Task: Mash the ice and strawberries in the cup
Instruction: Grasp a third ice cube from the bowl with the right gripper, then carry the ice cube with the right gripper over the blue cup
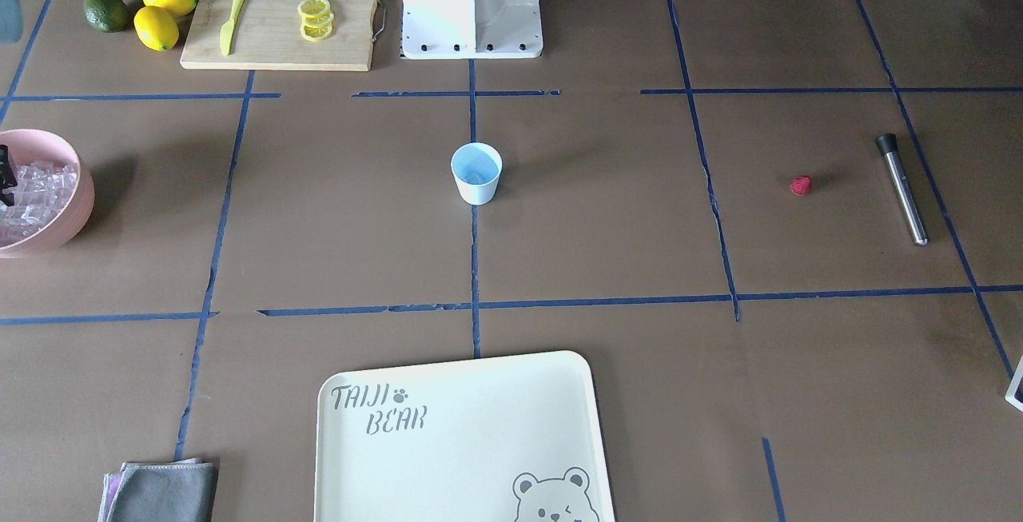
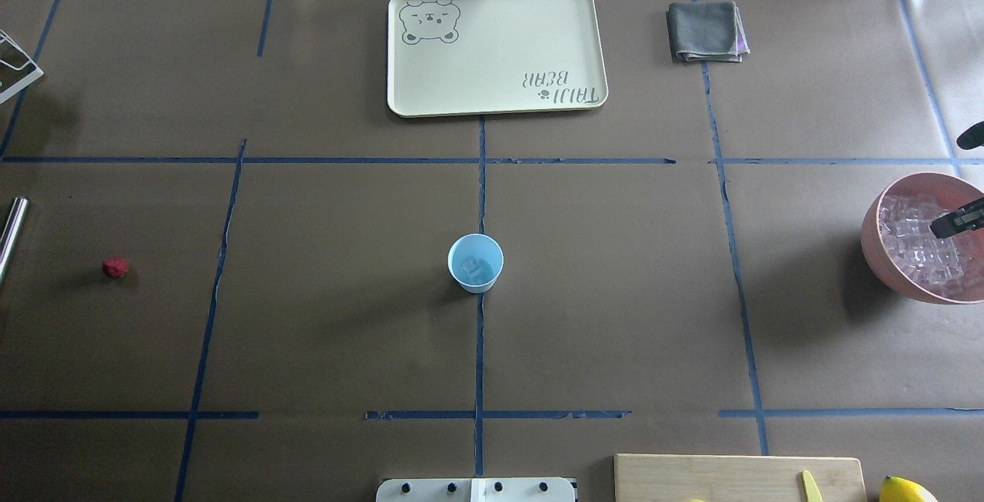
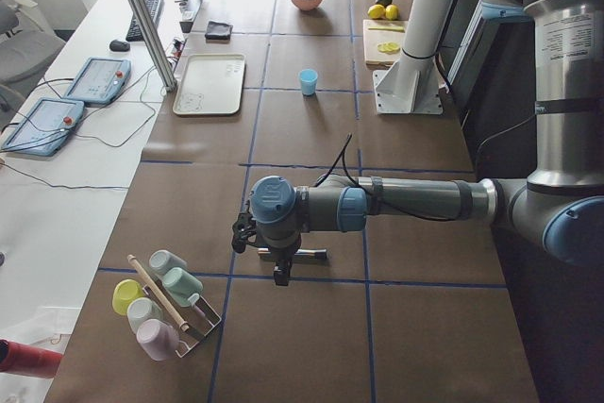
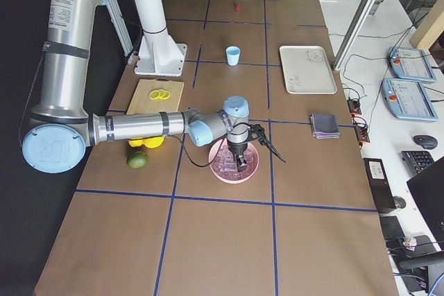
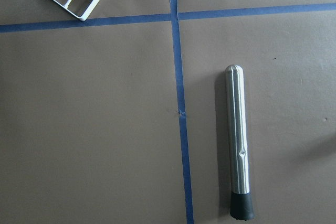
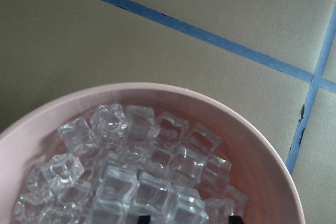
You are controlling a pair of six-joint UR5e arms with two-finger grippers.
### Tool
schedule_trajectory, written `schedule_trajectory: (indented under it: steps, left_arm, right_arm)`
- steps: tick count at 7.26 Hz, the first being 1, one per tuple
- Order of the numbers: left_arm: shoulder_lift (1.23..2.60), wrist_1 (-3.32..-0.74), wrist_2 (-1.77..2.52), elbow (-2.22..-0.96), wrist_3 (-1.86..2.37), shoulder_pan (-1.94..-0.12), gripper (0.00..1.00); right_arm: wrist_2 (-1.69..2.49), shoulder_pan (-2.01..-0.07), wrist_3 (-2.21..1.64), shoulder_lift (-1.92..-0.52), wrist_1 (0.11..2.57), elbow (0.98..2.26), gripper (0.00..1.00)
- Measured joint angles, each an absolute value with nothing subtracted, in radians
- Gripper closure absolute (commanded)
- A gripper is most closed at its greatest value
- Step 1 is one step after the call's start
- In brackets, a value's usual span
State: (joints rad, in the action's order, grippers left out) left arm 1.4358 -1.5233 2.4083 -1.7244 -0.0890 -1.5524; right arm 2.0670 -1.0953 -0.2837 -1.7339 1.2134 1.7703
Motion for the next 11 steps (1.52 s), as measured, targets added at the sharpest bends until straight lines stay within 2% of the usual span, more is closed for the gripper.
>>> schedule_trajectory:
  steps: [2,5,7,9,11]
  left_arm:
    - [1.436,-1.523,2.408,-1.724,-0.089,-1.552,0.00]
    - [1.436,-1.523,2.408,-1.724,-0.089,-1.552,0.00]
    - [1.435,-1.523,2.408,-1.724,-0.089,-1.552,0.00]
    - [1.435,-1.522,2.408,-1.725,-0.089,-1.552,0.00]
    - [1.435,-1.522,2.408,-1.726,-0.089,-1.552,0.00]
  right_arm:
    - [2.072,-1.094,-0.280,-1.732,1.214,1.770,0.97]
    - [2.079,-1.095,-0.278,-1.728,1.221,1.785,0.98]
    - [2.099,-1.096,-0.284,-1.701,1.259,1.840,0.96]
    - [2.123,-1.087,-0.350,-1.574,1.353,1.872,0.97]
    - [2.117,-0.999,-0.551,-1.423,1.389,1.874,0.97]
